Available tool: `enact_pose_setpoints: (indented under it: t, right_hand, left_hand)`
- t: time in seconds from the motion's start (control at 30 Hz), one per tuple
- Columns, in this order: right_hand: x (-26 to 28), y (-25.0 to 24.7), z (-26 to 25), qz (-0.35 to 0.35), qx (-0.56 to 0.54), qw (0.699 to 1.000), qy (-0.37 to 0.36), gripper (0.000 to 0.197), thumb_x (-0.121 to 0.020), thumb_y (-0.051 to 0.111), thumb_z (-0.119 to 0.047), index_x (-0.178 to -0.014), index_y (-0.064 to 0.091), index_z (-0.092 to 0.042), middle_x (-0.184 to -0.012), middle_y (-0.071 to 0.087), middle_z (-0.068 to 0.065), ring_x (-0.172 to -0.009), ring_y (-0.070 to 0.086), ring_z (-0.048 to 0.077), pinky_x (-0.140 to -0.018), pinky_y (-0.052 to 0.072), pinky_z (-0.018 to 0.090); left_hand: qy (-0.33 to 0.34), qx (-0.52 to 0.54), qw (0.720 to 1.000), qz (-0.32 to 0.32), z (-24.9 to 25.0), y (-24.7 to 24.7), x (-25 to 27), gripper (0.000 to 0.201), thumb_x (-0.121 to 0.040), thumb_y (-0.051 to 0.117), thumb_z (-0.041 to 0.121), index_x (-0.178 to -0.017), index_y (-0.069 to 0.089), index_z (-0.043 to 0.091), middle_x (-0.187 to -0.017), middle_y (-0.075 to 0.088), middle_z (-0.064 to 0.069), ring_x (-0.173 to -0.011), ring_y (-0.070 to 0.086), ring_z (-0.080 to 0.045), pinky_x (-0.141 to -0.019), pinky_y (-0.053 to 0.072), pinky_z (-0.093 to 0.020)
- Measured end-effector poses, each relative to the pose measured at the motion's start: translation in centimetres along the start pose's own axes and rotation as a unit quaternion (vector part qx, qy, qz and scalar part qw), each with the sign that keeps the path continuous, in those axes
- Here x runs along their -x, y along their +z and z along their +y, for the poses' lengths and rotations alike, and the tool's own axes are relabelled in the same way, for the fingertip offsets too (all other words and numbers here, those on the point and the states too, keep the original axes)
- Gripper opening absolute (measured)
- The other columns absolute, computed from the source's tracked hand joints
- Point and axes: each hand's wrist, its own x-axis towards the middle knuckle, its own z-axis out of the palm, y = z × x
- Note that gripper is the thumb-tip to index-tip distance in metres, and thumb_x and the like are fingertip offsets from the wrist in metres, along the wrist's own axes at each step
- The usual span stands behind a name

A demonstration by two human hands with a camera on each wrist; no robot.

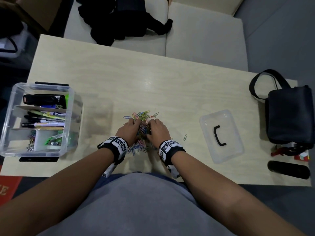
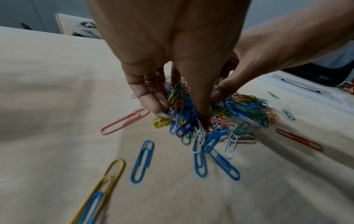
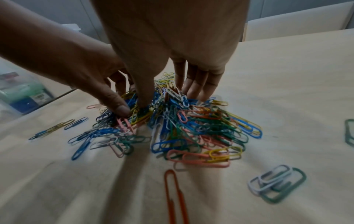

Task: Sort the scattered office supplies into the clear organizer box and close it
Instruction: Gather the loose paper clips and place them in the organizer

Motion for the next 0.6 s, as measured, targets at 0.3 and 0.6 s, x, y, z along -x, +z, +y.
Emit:
enact_pose_setpoints:
  t: [0.3, 0.6]
  right_hand:
    - [0.1, -0.8, 0.8, 0.036, -0.048, 0.998, 0.01, 0.012, -0.093, 0.061, -0.022, -0.097, 0.062, -0.011, -0.097, 0.066, 0.008, -0.088, 0.06, 0.033, -0.074, 0.047, 0.037]
    - [0.4, -1.7, 1.3, 0.107, -0.082, 0.991, 0.016, 0.018, -0.092, 0.064, -0.028, -0.099, 0.076, -0.015, -0.099, 0.059, 0.01, -0.093, 0.053, 0.027, -0.078, 0.049, 0.039]
  left_hand:
    - [0.0, 0.033, 0.999, 0.022, -0.7, -1.3, 0.0, 0.029, -0.092, 0.06, 0.027, -0.113, 0.05, 0.01, -0.107, 0.054, -0.012, -0.091, 0.057, -0.034, -0.067, 0.044, -0.038]
    - [0.007, 0.096, 0.991, 0.09, -1.7, -2.5, 0.3, 0.015, -0.091, 0.063, 0.023, -0.093, 0.065, 0.009, -0.089, 0.066, -0.01, -0.084, 0.061, -0.033, -0.068, 0.047, -0.036]
